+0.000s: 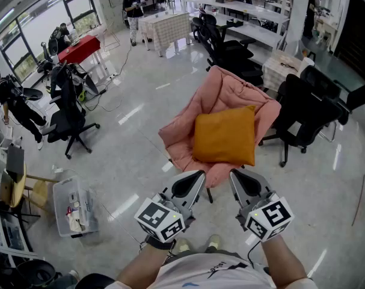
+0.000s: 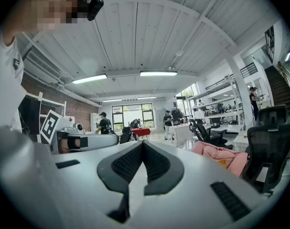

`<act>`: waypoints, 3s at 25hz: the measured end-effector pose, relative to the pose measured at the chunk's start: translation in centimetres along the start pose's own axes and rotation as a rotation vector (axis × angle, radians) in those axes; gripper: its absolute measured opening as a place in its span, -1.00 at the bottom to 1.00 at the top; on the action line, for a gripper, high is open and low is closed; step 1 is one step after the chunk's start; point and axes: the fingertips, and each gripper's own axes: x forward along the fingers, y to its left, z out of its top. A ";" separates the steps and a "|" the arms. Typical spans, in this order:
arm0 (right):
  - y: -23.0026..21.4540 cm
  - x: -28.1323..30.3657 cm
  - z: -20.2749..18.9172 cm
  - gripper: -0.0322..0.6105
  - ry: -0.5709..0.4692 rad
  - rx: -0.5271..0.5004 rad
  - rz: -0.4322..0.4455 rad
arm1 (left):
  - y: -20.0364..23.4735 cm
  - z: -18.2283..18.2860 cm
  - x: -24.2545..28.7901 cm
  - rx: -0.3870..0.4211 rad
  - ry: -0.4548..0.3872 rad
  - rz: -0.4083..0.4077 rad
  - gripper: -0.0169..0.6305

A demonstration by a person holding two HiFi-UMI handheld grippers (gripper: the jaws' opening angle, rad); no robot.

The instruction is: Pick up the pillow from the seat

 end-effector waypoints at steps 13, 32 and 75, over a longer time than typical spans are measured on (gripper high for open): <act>-1.6 -1.6 0.3 -0.85 -0.054 0.055 0.038 | -1.9 -1.5 2.0 -0.021 0.016 -0.013 -0.91; -10.8 -6.6 0.2 -0.48 -0.099 0.164 0.024 | -6.5 -3.3 9.4 0.012 0.057 -0.027 -0.91; -49.0 21.2 -15.2 0.02 0.210 0.390 -0.271 | 19.4 -10.3 41.6 -0.018 0.216 -0.130 -0.91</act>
